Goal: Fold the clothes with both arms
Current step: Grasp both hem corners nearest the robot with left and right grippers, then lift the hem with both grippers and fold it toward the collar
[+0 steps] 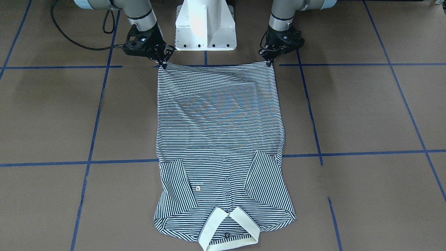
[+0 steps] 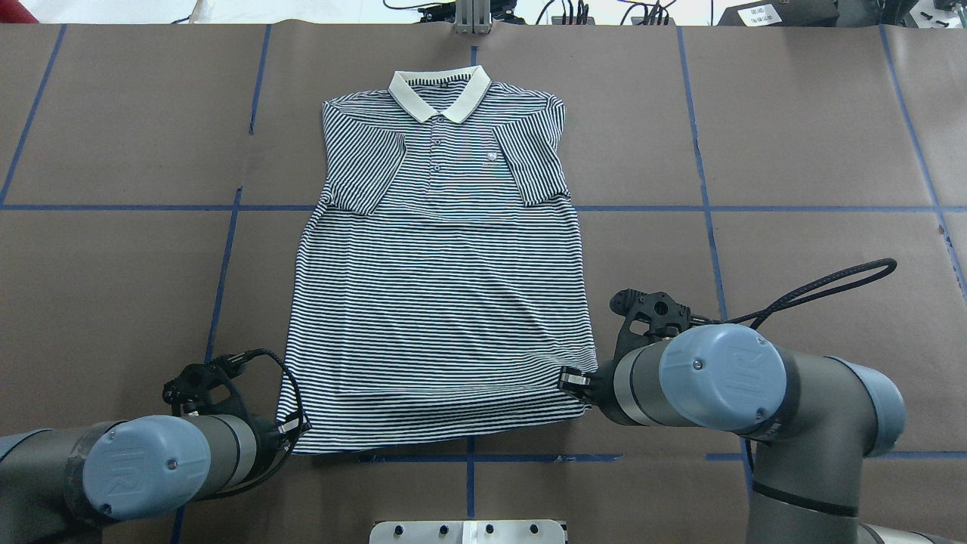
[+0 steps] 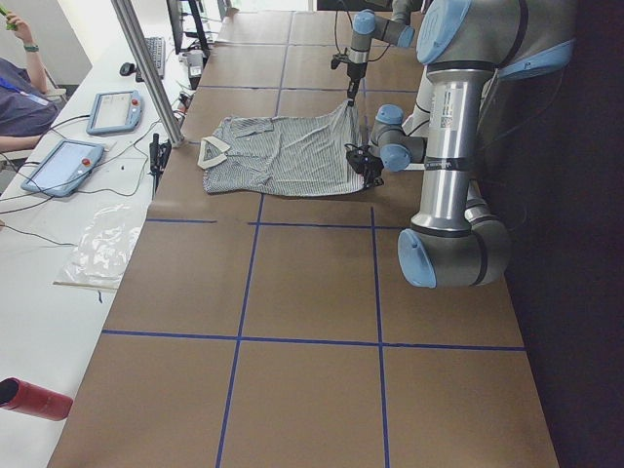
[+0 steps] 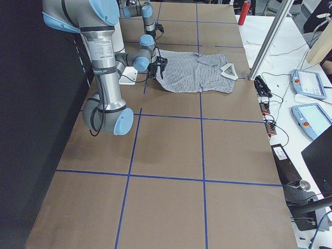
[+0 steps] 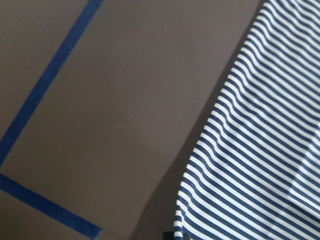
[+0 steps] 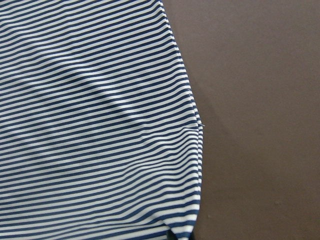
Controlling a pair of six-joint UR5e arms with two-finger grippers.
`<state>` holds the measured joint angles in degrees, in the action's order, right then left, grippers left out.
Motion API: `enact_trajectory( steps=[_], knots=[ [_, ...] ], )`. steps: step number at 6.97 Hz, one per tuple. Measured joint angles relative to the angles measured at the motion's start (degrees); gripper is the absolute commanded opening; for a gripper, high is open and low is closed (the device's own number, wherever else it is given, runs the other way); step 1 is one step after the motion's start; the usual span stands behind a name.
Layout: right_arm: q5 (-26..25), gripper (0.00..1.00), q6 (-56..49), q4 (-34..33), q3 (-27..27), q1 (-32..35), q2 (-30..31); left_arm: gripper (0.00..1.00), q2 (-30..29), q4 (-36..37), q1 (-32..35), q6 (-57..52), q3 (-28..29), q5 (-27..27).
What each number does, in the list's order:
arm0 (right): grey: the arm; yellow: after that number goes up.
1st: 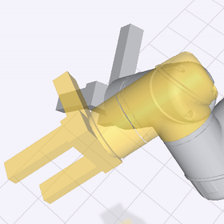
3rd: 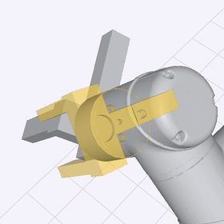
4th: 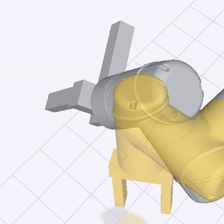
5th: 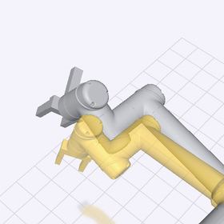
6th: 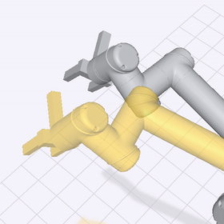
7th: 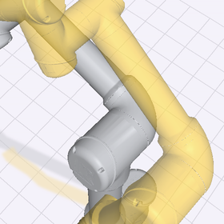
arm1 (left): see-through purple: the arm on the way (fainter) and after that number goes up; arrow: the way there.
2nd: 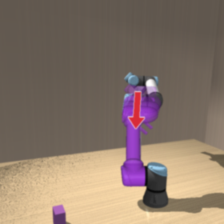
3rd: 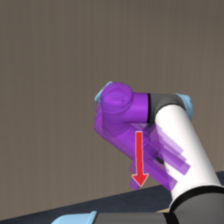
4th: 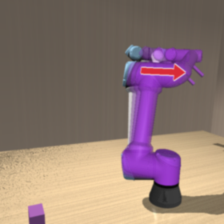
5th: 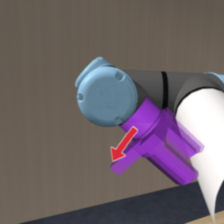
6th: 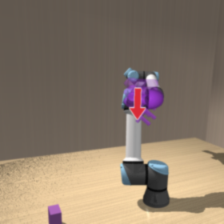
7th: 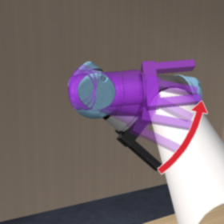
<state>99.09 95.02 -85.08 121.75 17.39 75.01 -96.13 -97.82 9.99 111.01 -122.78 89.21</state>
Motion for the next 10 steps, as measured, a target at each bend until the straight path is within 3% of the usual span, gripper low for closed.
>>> enact_trajectory(
  steps=[2,4,6,8,10],
  knots=[
    [0.7,0.00,0.0,0.0,5.4,-2.1,6.3,0.00,-0.1,3.9,-0.8,-1.5,-5.5,0.3],
    [0.6,0.00,1.7,0.0,11.2,-8.3,12.5,0.00,0.0,5.1,-3.0,-3.3,-9.3,0.7],
    [0.4,0.00,4.0,0.1,14.1,-12.6,14.1,0.00,0.1,6.4,-6.2,-4.2,-12.8,1.3],
    [0.5,0.00,2.7,0.2,14.0,-9.5,12.8,0.00,-0.3,7.3,-5.8,-4.5,-16.2,3.2],
    [1.7,0.00,-8.9,0.1,11.7,1.2,8.6,0.00,-3.5,7.4,1.4,-10.3,-17.0,6.3]
  ],
)
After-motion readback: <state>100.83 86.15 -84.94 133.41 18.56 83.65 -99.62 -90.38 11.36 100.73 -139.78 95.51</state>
